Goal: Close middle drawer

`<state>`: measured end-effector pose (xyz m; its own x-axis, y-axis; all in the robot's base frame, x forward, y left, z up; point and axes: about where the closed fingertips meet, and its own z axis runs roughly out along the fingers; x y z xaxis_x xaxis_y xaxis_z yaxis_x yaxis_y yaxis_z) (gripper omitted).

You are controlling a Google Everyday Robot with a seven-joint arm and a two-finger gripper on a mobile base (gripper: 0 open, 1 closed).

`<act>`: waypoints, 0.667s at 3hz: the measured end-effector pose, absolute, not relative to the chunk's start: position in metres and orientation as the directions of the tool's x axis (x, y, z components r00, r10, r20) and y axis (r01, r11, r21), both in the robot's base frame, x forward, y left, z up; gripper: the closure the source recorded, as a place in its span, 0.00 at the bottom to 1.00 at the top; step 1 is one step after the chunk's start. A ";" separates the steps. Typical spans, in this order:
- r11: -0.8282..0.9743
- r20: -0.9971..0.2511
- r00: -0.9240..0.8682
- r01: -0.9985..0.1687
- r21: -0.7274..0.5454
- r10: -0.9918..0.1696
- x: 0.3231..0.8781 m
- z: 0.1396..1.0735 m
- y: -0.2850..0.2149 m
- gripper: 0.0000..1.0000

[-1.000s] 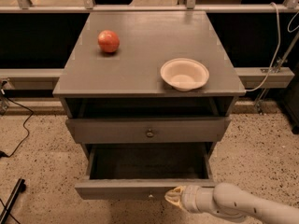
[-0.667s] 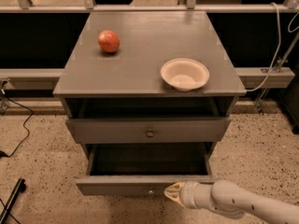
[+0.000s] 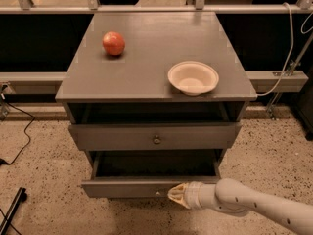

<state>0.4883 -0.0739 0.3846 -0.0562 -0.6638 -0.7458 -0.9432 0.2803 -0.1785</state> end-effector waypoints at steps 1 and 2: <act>0.278 -0.747 -0.055 -0.944 -0.177 -0.663 0.488 0.385 -0.073 1.00; 0.280 -0.745 -0.055 -0.943 -0.180 -0.664 0.490 0.384 -0.074 1.00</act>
Offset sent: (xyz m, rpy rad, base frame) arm 0.0160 0.0018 -0.0109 -0.0598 -0.0293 0.0043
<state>0.4901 -0.0736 0.3840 -0.0550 -0.6644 -0.7453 -0.9431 0.2798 -0.1799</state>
